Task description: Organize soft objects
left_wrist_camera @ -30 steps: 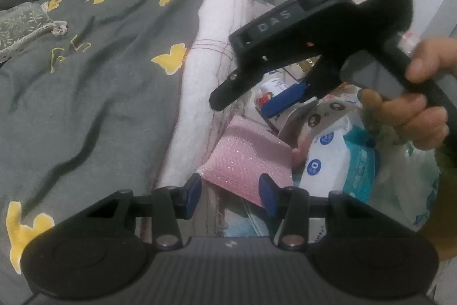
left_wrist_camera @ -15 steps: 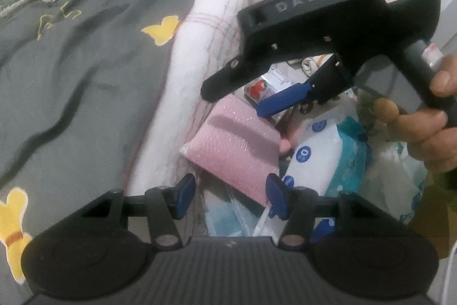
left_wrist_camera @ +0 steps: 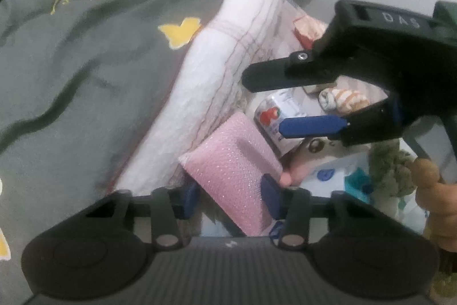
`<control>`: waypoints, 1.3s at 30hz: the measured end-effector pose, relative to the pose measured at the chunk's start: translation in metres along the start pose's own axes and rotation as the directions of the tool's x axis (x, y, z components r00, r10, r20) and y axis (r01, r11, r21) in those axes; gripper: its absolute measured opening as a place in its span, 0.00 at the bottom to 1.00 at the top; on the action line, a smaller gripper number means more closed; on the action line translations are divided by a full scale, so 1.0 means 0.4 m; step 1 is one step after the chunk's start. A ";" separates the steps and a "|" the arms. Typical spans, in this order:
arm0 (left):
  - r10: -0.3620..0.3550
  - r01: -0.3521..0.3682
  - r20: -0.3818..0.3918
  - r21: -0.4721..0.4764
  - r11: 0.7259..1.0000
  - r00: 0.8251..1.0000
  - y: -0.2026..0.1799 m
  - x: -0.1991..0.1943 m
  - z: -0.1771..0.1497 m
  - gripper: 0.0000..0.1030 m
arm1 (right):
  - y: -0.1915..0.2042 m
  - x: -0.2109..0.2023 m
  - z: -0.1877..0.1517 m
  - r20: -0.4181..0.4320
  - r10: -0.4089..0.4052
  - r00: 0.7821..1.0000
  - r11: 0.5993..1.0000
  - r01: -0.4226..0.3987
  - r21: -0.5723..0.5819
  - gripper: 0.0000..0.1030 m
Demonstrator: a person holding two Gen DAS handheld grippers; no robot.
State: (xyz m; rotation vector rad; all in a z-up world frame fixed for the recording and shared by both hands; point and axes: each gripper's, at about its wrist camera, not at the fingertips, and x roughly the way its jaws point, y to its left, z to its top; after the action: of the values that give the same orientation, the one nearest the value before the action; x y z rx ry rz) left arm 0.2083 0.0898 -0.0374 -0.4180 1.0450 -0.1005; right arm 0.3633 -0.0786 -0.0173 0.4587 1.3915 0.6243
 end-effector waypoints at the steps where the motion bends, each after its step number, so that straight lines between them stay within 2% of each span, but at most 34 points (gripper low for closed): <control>1: -0.001 0.001 0.017 0.001 1.000 1.000 -0.003 -0.009 -0.002 0.37 | -0.004 -0.012 -0.003 0.016 0.008 1.000 1.000 -0.008 0.002 0.73; 5: -0.015 0.016 0.096 -0.011 1.000 0.995 0.000 -0.062 0.004 0.30 | -0.018 -0.065 -0.016 0.073 0.042 0.996 0.999 -0.043 0.006 0.72; 9: -0.038 0.041 0.182 -0.013 0.999 0.983 -0.007 -0.134 0.015 0.28 | -0.022 -0.117 -0.041 0.138 0.080 0.987 0.996 -0.083 0.021 0.72; 12: -0.069 0.073 0.251 -0.006 0.997 0.966 -0.017 -0.185 0.018 0.28 | -0.036 -0.171 -0.068 0.191 0.111 0.975 0.992 -0.120 0.038 0.72; 16: -0.139 0.145 0.329 0.008 0.989 0.934 -0.042 -0.244 0.023 0.28 | -0.054 -0.240 -0.126 0.255 0.148 0.955 0.984 -0.168 0.058 0.72; 19: -0.220 0.231 0.350 0.009 0.973 0.911 -0.054 -0.247 0.007 0.28 | -0.074 -0.290 -0.179 0.299 0.163 0.940 0.979 -0.193 0.072 0.72; 21: -0.258 0.273 0.341 0.005 0.962 0.904 -0.064 -0.231 -0.012 0.28 | -0.087 -0.315 -0.216 0.321 0.158 0.934 0.977 -0.194 0.085 0.72; 25: -0.281 0.295 0.289 -0.005 0.956 0.915 -0.068 -0.173 -0.048 0.28 | -0.111 -0.331 -0.290 0.335 0.129 0.933 0.977 -0.178 0.118 0.69; 28: -0.278 0.290 0.260 -0.010 0.957 0.925 -0.055 -0.147 -0.074 0.29 | -0.130 -0.313 -0.321 0.324 0.115 0.939 0.975 -0.170 0.144 0.59; 29: -0.277 0.288 0.255 -0.008 0.958 0.926 -0.049 -0.144 -0.082 0.29 | -0.133 -0.306 -0.327 0.323 0.111 0.940 0.975 -0.165 0.147 0.52; 34: -0.251 0.249 0.221 0.038 0.968 0.942 -0.033 -0.143 -0.116 0.29 | -0.131 -0.252 -0.336 0.291 0.075 0.954 0.982 -0.121 0.143 0.43; 39: -0.240 0.228 0.176 0.085 0.970 0.955 -0.034 -0.134 -0.153 0.30 | -0.105 -0.206 -0.329 0.267 0.043 0.963 0.993 -0.071 0.099 0.39</control>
State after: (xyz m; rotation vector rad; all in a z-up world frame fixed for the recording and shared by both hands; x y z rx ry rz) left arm 0.1303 0.0748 -0.0148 -0.4827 0.8042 -0.3008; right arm 0.2336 -0.1721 0.0007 0.6471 1.1632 0.5148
